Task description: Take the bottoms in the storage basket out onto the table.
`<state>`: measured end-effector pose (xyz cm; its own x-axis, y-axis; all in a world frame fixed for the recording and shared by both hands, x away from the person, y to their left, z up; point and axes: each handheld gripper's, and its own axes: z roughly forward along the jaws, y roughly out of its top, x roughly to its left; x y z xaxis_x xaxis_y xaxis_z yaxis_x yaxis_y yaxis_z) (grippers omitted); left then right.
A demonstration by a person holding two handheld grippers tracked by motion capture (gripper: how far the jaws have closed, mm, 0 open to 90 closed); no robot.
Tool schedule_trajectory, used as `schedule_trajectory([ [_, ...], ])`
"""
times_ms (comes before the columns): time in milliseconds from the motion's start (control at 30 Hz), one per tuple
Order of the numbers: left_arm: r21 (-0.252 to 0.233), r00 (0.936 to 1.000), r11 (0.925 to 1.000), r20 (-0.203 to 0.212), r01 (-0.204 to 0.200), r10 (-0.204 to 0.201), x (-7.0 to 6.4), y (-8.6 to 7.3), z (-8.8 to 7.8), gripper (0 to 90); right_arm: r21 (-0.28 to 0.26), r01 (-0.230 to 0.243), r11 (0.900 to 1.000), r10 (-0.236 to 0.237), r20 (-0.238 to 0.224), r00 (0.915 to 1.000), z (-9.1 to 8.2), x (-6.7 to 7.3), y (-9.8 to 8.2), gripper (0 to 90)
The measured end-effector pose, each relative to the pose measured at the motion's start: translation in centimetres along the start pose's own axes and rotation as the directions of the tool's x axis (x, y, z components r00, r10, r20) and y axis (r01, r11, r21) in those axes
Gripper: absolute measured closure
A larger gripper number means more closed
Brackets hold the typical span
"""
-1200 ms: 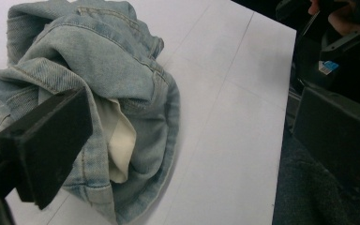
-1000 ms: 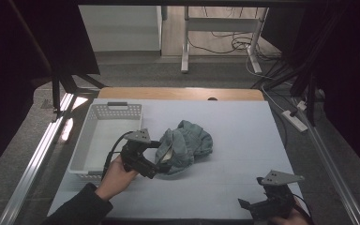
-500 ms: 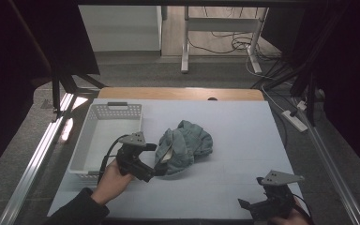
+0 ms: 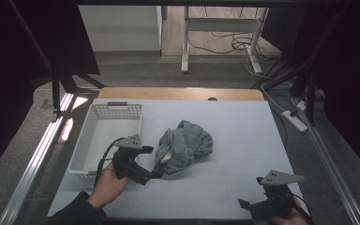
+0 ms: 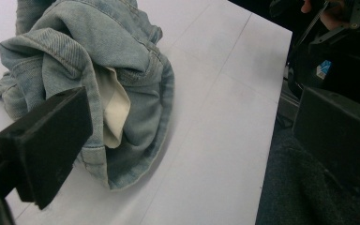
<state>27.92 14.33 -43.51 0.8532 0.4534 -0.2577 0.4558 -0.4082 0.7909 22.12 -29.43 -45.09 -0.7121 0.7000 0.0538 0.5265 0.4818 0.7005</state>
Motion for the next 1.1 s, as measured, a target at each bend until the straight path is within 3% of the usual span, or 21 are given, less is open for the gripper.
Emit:
schedule_trajectory([
  [1100,-0.019,0.9988,0.9988,-0.018,0.046,-0.047,-0.1,-2.1,-2.0,0.0,0.005,0.006,1.0,-0.006,0.001,1.0,0.0,0.0,0.0,0.2],
])
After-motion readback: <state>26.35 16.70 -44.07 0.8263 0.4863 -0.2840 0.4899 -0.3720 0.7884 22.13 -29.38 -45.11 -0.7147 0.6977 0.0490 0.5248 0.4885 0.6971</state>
